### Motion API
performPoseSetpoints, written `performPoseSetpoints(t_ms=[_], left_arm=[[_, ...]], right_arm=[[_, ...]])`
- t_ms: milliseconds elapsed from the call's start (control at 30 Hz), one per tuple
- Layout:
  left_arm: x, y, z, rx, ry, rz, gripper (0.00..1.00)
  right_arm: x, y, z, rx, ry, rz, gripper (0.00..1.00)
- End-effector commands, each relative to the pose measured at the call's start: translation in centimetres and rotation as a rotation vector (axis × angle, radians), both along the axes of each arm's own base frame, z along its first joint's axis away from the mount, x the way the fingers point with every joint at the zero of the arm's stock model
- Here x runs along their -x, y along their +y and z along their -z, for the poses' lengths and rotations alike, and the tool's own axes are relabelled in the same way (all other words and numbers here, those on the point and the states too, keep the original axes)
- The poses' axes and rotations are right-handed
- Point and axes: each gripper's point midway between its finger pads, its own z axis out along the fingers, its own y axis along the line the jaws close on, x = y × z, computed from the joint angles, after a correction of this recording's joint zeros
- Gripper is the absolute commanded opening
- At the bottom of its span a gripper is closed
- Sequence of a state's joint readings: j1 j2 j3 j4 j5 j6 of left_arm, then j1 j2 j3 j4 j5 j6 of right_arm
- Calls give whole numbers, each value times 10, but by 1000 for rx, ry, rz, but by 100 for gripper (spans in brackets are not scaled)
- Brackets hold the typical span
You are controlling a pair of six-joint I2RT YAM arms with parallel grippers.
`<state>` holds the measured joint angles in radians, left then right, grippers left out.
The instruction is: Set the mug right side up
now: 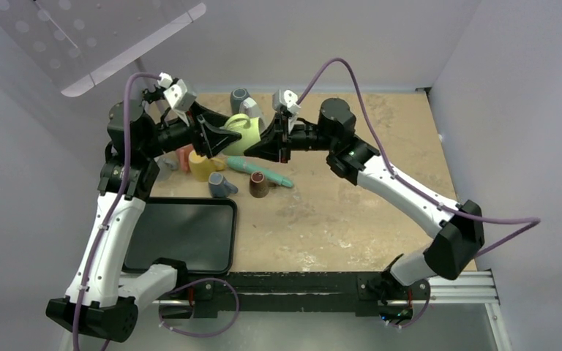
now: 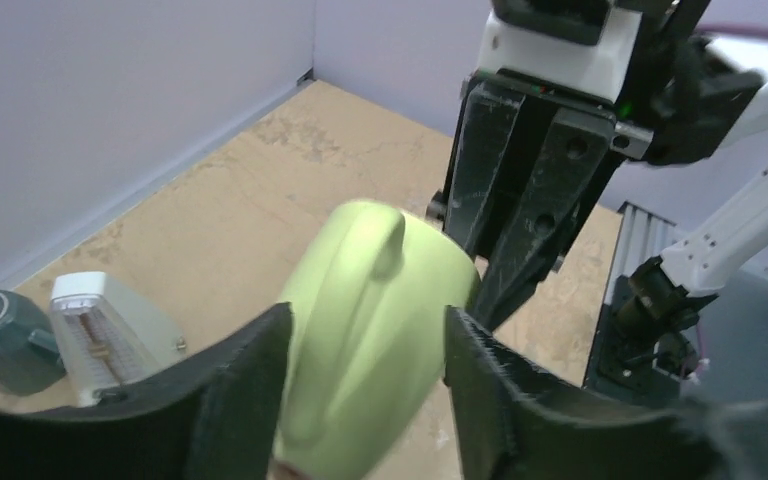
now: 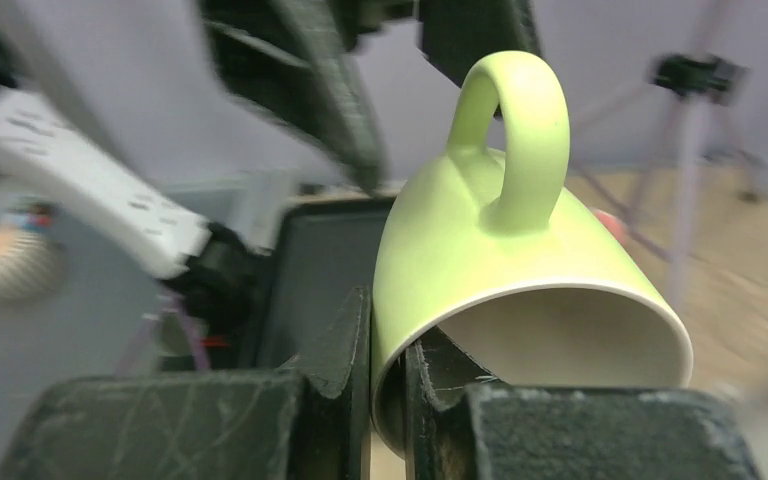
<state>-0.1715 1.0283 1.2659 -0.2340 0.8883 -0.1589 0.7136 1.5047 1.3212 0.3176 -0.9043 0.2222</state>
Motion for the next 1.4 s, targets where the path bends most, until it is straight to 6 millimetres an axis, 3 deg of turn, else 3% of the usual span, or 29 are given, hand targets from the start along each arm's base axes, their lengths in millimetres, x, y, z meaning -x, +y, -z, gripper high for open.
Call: performPoseSetpoints(t_ms=[0,133,233,300,467,567,700,800,933,1033,1200,1367], left_arm=[[12,1,-1,-10,35,8,69],[14,-2,-13,-1,50,36,77],[-12,8,-31,2,115,-102,74],[-20,8,-32,-68,158,-134,69],[-18,-15,-5,-382,193,-84,68],[-15,-24,-3,-457,157,-47,72],[0,-32,29,-591,120,43,73],[-7,-34,61,-638,119,48,72],[-1,-48,85,-701,111,135,71],[-15,-54,100,-721,110,100,70],[-47,-54,97,-727,91,-28,67],[-57,-59,110,-763,88,-57,65]], right_arm=[[-56,-45,-1,201,-336,400,0],[-57,-74,17,361,-502,523,0],[-44,-76,25,470,-648,545,0],[-39,-74,35,577,-749,528,0],[-43,-70,66,869,-925,518,0],[-45,-67,76,981,-981,522,0],[-44,-65,75,1029,-1008,526,0],[-42,-61,78,1041,-1043,513,0],[-39,-58,83,1049,-1049,499,0],[-40,-57,82,1057,-1061,503,0],[-37,-51,84,1036,-1060,479,0],[-42,-45,85,1040,-1064,498,0]])
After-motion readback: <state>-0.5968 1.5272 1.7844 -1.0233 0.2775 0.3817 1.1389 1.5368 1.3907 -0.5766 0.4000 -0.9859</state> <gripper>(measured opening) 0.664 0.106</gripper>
